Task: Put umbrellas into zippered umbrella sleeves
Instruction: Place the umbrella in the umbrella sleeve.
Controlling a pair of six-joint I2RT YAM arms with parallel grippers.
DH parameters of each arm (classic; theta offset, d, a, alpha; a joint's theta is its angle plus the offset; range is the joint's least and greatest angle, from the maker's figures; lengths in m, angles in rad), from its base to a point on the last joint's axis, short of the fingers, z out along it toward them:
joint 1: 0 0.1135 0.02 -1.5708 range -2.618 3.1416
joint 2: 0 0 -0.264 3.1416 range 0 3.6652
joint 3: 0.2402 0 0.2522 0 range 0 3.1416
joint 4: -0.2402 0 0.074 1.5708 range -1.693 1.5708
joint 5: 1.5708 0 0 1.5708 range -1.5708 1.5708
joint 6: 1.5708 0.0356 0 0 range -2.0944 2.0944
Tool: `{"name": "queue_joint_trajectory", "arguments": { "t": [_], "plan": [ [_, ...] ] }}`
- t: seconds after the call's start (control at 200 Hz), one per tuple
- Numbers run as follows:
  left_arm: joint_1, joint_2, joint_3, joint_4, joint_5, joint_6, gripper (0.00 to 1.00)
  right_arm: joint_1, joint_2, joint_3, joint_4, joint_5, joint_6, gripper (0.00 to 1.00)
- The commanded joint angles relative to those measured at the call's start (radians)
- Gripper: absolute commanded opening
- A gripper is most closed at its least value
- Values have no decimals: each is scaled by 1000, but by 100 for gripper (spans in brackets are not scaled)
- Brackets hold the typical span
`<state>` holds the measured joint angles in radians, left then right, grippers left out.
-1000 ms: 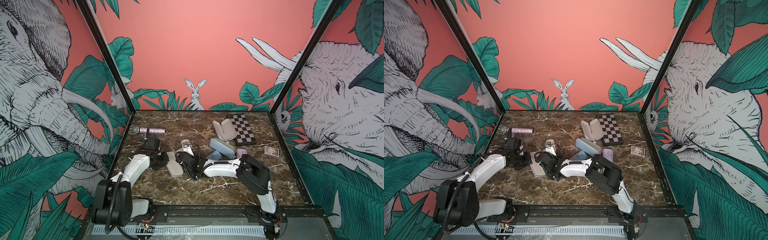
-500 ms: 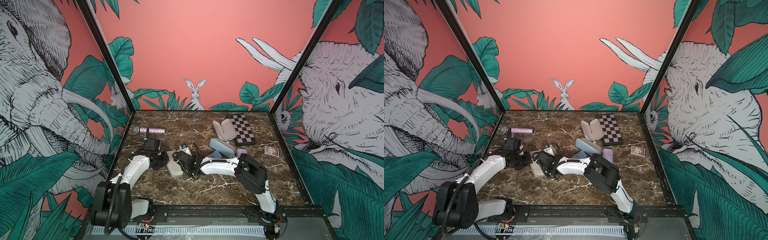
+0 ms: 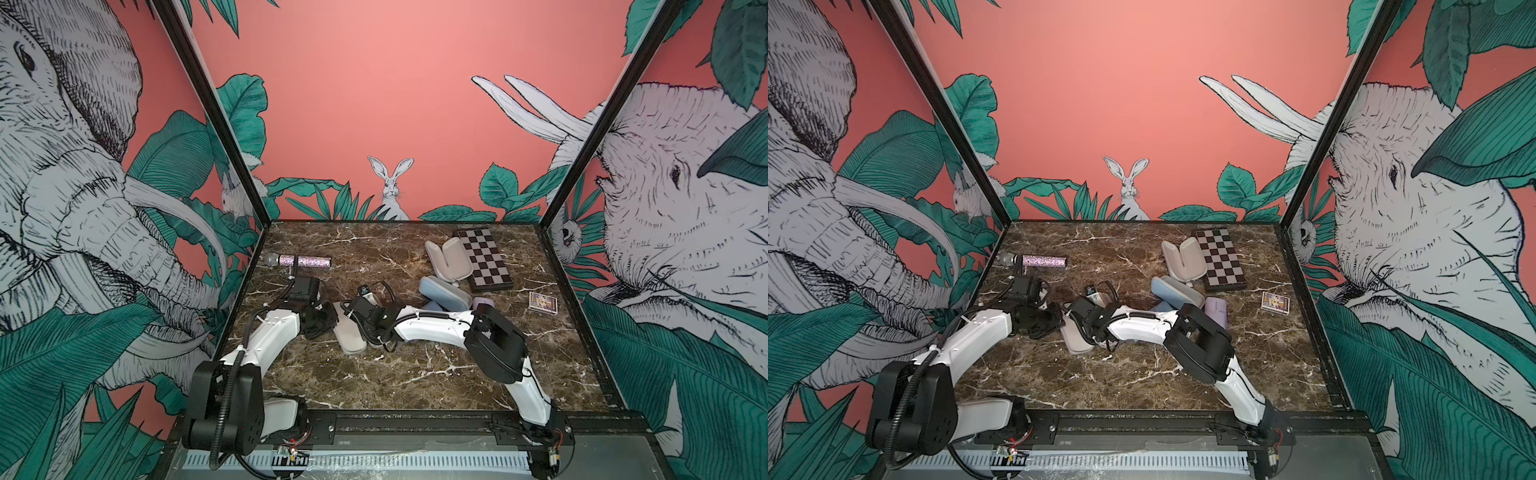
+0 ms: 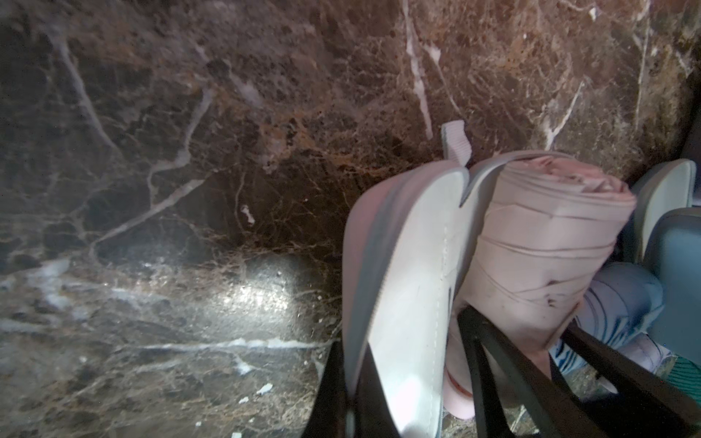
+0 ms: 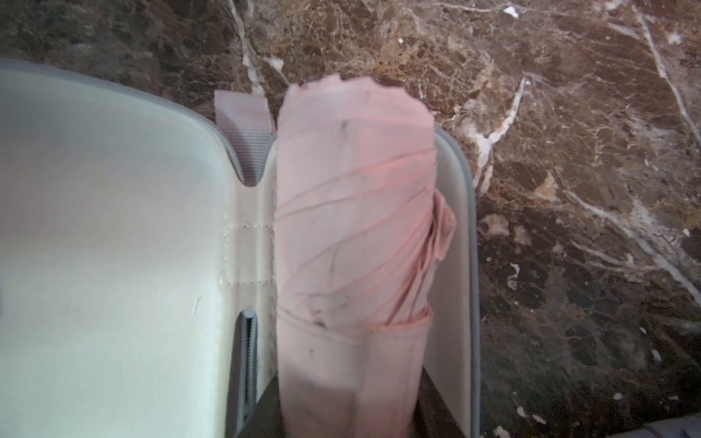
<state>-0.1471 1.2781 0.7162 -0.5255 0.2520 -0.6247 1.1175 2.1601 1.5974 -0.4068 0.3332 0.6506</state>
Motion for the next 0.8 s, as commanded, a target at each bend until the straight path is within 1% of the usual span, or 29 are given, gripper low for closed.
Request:
{"name": "queue_joint_trajectory", "arguments": {
  "t": [0.0, 0.05, 0.145, 0.29, 0.38, 0.515, 0.59, 0.69, 0.795],
  "plan": [
    [3, 1, 41, -1, 1, 9, 0, -5, 1, 20, -34, -26, 3, 35],
    [4, 6, 46, -3, 2, 13, 0, -7, -4, 26, -38, -35, -6, 44],
    [3, 13, 45, -3, 9, 14, 0, -15, -24, 42, -52, -56, -17, 53],
    [3, 17, 37, -1, 21, 17, 0, -44, -71, 68, -67, -82, -42, 64],
    [1, 16, 37, -5, 26, 19, 0, -63, -63, 120, -92, -98, -76, 68],
    [0, 15, 40, -8, 27, 23, 0, -85, 28, 252, -179, -62, -128, 70],
    [0, 17, 42, -11, 28, 24, 0, -95, 64, 286, -183, -47, -138, 69],
    [-3, 15, 49, -21, 27, 29, 0, -97, 90, 305, -177, -46, -135, 65],
    [-2, 12, 51, -24, 26, 32, 0, -96, 114, 306, -159, -88, -116, 59]
  ]
}}
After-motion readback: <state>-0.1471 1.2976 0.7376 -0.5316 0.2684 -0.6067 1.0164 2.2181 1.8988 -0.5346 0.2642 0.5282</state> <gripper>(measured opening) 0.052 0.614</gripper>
